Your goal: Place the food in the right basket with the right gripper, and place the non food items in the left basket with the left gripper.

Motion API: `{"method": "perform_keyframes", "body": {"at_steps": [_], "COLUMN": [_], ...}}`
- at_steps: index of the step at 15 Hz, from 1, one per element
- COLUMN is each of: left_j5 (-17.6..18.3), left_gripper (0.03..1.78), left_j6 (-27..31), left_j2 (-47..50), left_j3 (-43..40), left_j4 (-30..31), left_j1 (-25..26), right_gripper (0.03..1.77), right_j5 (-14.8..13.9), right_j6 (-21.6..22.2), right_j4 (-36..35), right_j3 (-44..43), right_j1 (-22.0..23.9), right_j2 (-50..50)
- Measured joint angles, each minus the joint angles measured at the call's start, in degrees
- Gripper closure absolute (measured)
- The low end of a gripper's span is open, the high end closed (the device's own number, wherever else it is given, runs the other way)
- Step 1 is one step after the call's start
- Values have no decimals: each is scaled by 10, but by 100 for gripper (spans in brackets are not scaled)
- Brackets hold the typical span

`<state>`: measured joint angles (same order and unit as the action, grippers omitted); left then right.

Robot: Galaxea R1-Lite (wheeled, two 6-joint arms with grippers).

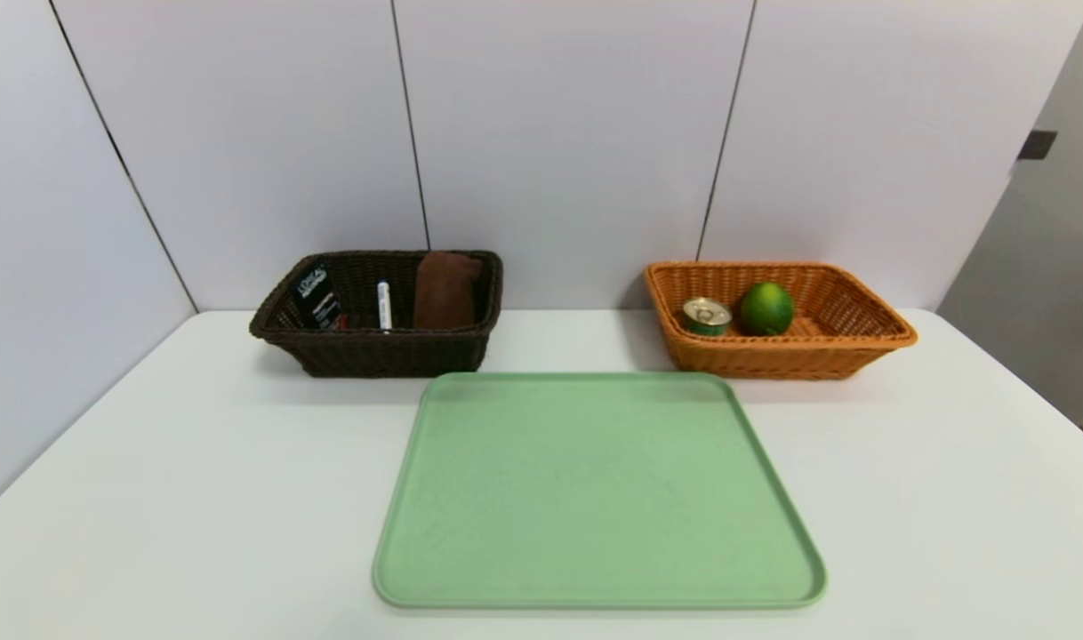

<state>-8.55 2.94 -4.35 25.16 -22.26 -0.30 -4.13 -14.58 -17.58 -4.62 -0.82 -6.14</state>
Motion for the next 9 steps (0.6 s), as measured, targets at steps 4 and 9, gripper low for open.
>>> {"method": "perform_keyframes", "body": {"at_steps": [4, 9], "left_j5": [26, 90], "left_gripper": [12, 12], "left_j6": [2, 15], "left_j2": [38, 44], "left_j3": [-111, -244], "left_j4": [79, 252], "left_j1": [0, 0], "right_gripper": [9, 9], "right_j5": [28, 68], "right_j6": [13, 60], "right_j4": [83, 169], "right_j3": [43, 46], "right_j1": [6, 7], "right_j2": [51, 62]}}
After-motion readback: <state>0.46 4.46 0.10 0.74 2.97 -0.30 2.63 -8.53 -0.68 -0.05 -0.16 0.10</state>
